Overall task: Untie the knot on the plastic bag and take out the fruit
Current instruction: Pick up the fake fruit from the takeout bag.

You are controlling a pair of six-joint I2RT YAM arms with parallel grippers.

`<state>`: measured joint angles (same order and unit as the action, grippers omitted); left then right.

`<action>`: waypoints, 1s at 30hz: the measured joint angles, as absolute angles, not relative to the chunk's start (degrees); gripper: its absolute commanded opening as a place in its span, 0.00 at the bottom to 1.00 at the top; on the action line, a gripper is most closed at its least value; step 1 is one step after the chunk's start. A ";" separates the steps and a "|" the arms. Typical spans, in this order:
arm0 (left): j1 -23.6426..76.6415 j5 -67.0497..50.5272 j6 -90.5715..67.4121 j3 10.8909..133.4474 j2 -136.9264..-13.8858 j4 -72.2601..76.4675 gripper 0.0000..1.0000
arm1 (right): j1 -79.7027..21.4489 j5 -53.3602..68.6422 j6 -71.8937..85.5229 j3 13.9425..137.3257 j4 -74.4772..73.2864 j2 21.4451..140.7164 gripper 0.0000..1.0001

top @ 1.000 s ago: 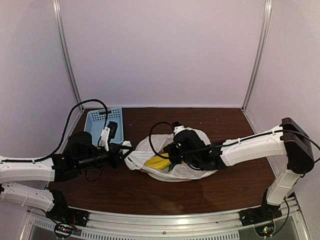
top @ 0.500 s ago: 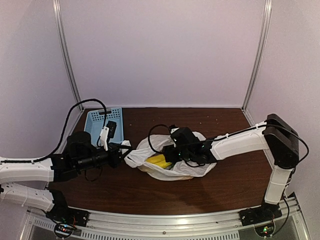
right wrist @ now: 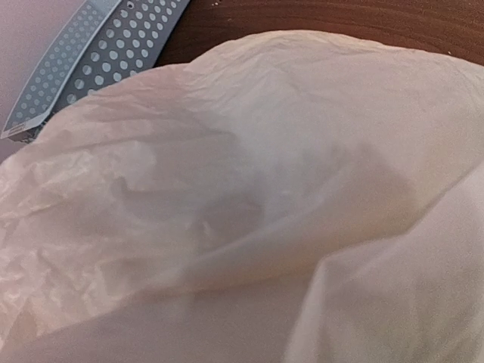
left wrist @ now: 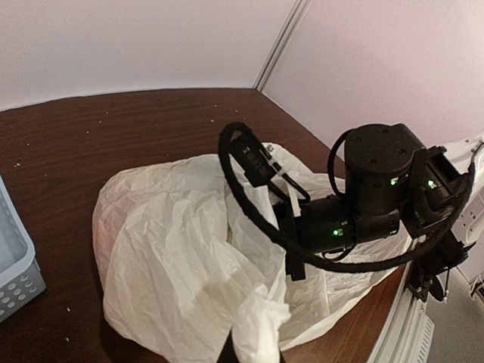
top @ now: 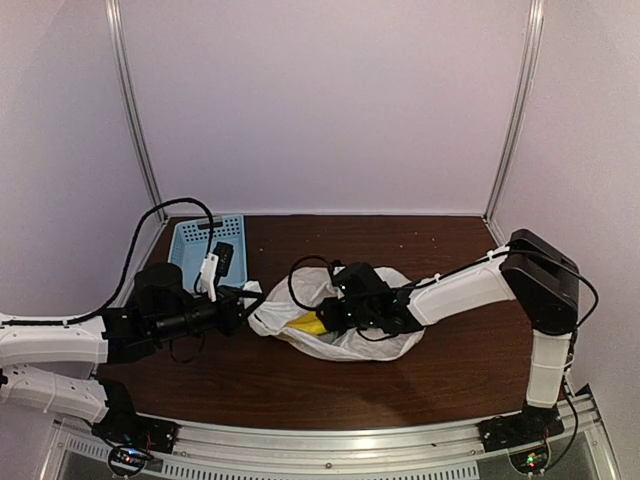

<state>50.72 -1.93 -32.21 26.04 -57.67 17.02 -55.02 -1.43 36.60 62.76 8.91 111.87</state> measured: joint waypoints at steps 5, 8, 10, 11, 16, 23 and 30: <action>50.72 -1.91 -32.23 26.04 -57.67 16.95 0.00 | -55.07 -1.32 38.02 62.15 11.60 109.43 0.04; 50.72 -1.74 -32.29 26.06 -57.67 16.75 0.00 | -55.13 -1.98 37.65 59.90 11.81 106.19 0.03; 50.72 -1.19 -32.51 26.06 -57.67 16.43 0.00 | -55.18 -2.83 37.30 58.26 11.84 103.59 0.02; 50.72 -0.75 -32.56 26.15 -57.67 16.14 0.00 | -55.29 -3.36 36.95 57.56 11.81 102.08 0.02; 50.72 1.23 -33.08 27.38 -57.67 15.25 0.00 | -56.34 -8.01 33.80 56.62 10.83 96.01 0.03; 50.72 4.64 -34.20 28.67 -57.69 15.16 0.00 | -59.44 -16.97 28.47 56.80 2.37 90.59 0.03; 50.72 8.62 -34.20 31.79 -58.87 14.92 0.00 | -60.80 -23.92 25.78 55.86 -6.70 84.68 0.03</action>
